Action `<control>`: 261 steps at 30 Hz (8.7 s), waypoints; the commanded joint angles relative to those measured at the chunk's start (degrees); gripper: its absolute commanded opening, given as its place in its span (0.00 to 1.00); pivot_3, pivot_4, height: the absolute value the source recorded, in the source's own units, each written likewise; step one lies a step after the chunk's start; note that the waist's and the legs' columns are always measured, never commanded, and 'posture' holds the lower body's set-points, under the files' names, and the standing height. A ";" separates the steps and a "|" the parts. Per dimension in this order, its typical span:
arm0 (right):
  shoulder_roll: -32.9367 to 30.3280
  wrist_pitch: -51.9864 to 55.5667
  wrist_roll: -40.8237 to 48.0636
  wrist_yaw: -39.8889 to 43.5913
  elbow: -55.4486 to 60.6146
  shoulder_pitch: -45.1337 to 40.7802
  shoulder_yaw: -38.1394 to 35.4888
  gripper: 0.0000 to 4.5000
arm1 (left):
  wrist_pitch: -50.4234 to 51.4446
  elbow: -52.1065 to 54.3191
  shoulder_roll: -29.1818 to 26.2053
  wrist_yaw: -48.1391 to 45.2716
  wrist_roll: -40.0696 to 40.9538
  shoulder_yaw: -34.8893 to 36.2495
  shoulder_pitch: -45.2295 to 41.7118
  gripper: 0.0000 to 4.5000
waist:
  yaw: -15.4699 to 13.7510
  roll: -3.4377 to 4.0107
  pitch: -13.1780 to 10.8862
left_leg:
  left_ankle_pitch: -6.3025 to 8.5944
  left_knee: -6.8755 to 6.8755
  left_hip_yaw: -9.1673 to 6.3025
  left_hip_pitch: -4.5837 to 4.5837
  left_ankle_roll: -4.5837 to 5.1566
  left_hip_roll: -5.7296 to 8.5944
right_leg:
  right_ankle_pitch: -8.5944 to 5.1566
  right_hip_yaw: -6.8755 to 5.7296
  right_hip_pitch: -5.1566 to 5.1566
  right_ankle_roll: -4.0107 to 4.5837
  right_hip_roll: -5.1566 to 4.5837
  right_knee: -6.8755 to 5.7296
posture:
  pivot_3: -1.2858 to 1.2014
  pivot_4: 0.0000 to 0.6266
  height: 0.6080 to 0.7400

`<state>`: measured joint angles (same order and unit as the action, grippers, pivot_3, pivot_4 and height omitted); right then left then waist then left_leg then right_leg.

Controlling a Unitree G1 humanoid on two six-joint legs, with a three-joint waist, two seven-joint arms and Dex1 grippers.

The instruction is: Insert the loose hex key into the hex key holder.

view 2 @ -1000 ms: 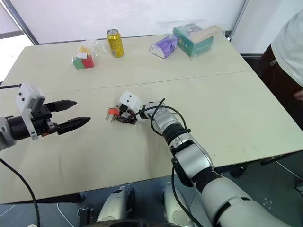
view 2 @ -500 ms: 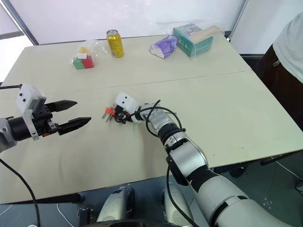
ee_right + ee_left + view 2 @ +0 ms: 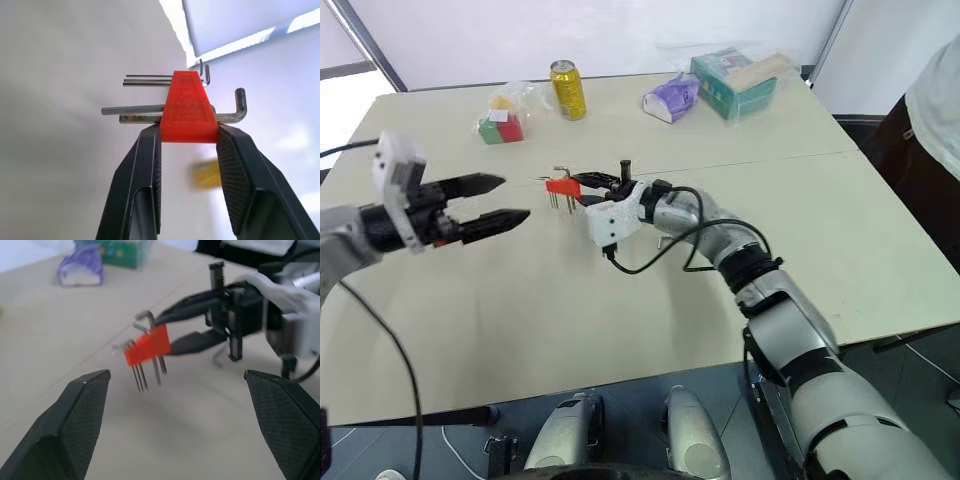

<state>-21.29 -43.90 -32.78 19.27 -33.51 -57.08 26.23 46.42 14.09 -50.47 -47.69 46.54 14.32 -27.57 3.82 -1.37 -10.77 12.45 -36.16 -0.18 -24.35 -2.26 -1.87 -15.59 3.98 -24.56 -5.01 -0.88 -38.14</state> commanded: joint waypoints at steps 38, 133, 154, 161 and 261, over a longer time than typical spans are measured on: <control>-7.11 -10.85 12.62 8.07 4.72 -6.31 -5.11 0.22 | -1.21 -5.87 7.58 -8.23 -0.10 -4.31 -12.74 1.00 | 0.02 -0.02 0.01 | -0.03 -0.09 0.03 0.02 0.00 0.00 | 0.00 0.04 0.04 0.00 -0.04 -0.06 | 0.52 0.24 1.00; -2.58 39.05 15.11 52.20 -34.97 -12.22 -1.62 0.01 | -1.97 9.23 9.08 6.73 3.56 1.00 -2.12 0.00 | -1.24 -0.02 0.01 | -0.03 -0.41 -0.01 0.32 0.00 -0.01 | 0.02 -0.02 0.47 -0.01 -0.02 -0.16 | 0.52 0.24 1.00; 15.27 68.69 52.85 -3.41 23.01 -3.04 -40.47 0.01 | -10.84 -0.62 16.11 8.91 -4.02 -3.00 -10.64 0.00 | -1.92 0.01 -0.01 | -0.07 -0.24 -0.06 -0.03 -0.07 0.03 | 0.02 -0.05 0.08 -0.01 -0.14 -0.19 | 0.52 0.24 1.00; 18.20 82.89 67.30 -7.35 32.40 -6.05 -44.10 0.01 | -16.72 -3.55 21.03 10.19 -7.75 -3.46 -13.01 0.00 | -1.32 0.02 -0.01 | -0.06 -0.17 -0.06 -0.02 -0.06 0.00 | 0.02 -0.06 0.08 -0.01 -0.06 -0.14 | 0.52 0.24 1.00; 19.08 80.95 71.54 -7.77 34.57 -6.41 -35.94 0.01 | -17.87 -2.57 27.53 13.69 -6.64 -3.37 -15.83 0.00 | -1.28 0.02 -0.01 | -0.06 -0.01 -0.05 -0.06 -0.05 -0.01 | 0.01 -0.05 0.05 -0.02 -0.02 0.05 | 0.52 0.24 1.00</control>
<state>-2.59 38.36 38.43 11.53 -0.48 -62.81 -9.49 28.93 9.05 -22.50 -34.20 38.93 9.95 -41.78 2.54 -1.35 -10.78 12.39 -36.17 -0.23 -24.41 -2.30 -1.88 -15.57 3.93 -24.51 -5.03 -0.90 -38.08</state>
